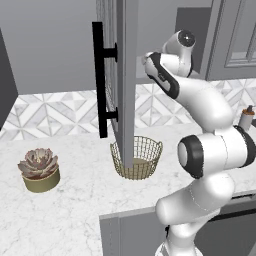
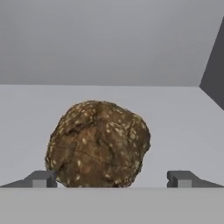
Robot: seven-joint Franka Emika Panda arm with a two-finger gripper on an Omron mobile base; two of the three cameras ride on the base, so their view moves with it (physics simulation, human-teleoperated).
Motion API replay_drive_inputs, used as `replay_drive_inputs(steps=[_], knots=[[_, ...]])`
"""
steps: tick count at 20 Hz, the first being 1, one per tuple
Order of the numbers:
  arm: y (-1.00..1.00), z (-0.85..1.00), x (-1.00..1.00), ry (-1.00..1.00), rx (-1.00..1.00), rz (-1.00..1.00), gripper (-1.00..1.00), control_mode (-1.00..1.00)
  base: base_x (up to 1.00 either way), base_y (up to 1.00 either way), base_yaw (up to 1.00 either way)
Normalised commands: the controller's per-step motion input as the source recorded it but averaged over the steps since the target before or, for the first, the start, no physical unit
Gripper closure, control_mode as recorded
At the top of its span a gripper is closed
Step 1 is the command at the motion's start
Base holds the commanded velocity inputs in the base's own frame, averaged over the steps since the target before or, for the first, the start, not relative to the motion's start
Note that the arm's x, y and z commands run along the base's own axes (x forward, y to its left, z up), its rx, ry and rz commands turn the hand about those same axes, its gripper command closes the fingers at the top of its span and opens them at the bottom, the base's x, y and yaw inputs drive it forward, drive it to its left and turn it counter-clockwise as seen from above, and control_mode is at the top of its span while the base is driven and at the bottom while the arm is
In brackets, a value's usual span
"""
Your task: Open the cabinet, pick up the bread from the cabinet and place it in the basket. Then move the basket to the dining counter.
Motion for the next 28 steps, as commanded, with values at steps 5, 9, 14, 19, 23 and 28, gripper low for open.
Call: replay_drive_inputs(steps=[5, 9, 14, 19, 23, 28], knots=[[0.14, -0.08, 0.14, 0.00, 0.00, 0.00, -1.00, -1.00, 0.00, 0.00, 0.00], [0.14, -0.08, 0.08, 0.00, 0.00, 0.01, -1.00, -1.00, 0.00, 0.00, 0.00], [0.15, -0.03, 0.05, 0.00, 0.00, 0.03, -1.00, -1.00, 0.00, 0.00, 0.00], [0.00, 0.00, 0.34, -0.01, 0.00, 0.00, -1.00, -1.00, 0.00, 0.00, 0.00], [0.00, 0.00, 0.37, 0.00, 0.00, 0.00, -1.00, -1.00, 0.00, 0.00, 0.00], [0.00, 0.00, 0.35, 0.00, 0.00, 0.00, -1.00, -1.00, 0.00, 0.00, 0.00]])
